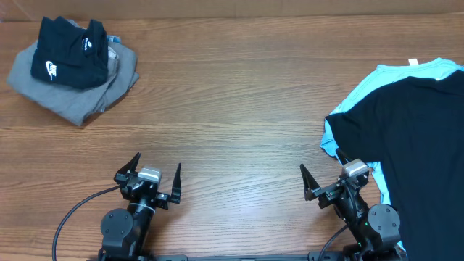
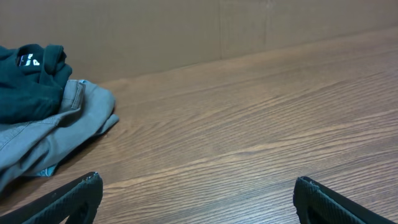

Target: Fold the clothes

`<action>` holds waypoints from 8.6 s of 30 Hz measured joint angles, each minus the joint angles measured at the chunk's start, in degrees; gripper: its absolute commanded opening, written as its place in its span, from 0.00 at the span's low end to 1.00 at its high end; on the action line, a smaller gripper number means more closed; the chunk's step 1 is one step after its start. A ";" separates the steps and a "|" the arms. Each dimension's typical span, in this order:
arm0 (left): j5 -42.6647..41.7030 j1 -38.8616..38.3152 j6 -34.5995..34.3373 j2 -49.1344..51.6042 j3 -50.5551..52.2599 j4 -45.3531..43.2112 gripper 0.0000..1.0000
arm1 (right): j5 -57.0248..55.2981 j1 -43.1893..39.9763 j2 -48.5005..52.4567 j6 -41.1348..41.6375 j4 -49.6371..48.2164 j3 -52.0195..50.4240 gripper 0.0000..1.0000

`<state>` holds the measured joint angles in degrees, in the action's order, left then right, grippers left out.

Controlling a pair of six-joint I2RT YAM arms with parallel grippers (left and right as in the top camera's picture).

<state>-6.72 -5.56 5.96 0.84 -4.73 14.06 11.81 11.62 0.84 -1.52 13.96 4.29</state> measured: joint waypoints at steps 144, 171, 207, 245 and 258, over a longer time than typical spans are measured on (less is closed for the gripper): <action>-18.29 0.04 -12.04 77.18 -108.59 68.52 1.00 | -6.62 5.11 71.49 11.17 47.43 99.84 0.05; -9.49 -11.89 -6.58 96.41 -132.08 75.69 1.00 | -47.47 42.42 59.19 27.87 50.66 99.86 0.71; -7.30 -25.40 3.02 149.65 -130.99 40.48 0.39 | -50.21 42.40 59.54 35.43 63.30 99.95 0.71; 8.98 5.33 -9.01 139.91 -133.37 51.12 0.13 | -50.18 42.40 59.54 36.92 63.65 99.95 0.72; 1.31 2.84 -6.03 128.78 -134.40 53.62 0.33 | -54.25 42.42 59.54 47.17 71.97 99.95 0.72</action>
<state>-5.41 -2.72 -0.08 129.62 -139.13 67.68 -42.44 54.04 60.38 45.65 85.93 104.25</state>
